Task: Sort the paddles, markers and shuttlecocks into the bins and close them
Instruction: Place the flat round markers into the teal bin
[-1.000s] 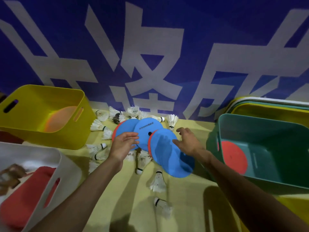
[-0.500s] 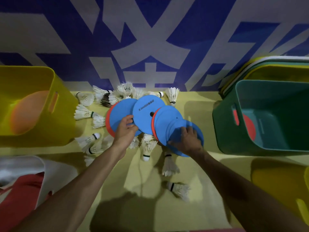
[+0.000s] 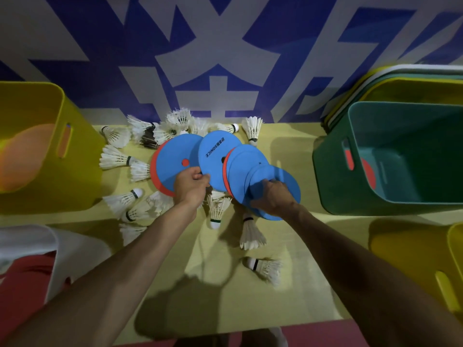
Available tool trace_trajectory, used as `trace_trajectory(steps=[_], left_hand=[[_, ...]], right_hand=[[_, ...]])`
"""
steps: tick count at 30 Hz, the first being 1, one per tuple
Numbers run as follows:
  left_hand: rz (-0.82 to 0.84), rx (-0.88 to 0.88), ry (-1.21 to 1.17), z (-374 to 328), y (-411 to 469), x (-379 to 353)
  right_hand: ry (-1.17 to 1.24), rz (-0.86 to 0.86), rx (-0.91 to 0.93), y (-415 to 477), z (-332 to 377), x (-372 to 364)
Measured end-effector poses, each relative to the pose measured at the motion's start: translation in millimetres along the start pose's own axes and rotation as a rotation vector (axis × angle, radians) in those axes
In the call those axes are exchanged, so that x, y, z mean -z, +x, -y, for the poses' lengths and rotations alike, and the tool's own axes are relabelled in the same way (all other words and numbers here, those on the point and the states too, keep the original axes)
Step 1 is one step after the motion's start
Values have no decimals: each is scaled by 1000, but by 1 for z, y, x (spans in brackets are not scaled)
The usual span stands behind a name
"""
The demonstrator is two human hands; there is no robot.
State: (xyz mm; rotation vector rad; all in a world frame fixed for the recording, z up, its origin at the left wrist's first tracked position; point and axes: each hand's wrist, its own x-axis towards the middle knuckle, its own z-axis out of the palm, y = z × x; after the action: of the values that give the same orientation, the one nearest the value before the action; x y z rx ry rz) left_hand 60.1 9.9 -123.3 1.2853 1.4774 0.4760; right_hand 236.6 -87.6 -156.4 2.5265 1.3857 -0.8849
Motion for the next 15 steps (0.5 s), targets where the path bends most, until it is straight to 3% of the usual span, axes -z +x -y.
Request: trace_trajectory(steps=[9,15], left_hand=[[-83,3,-84,5,-37,10],[-192,1,-201,-5,-59,29]], right_hand=[[151,23,-49,-12,-1,14],[-3,-175,59,-26,3,37]])
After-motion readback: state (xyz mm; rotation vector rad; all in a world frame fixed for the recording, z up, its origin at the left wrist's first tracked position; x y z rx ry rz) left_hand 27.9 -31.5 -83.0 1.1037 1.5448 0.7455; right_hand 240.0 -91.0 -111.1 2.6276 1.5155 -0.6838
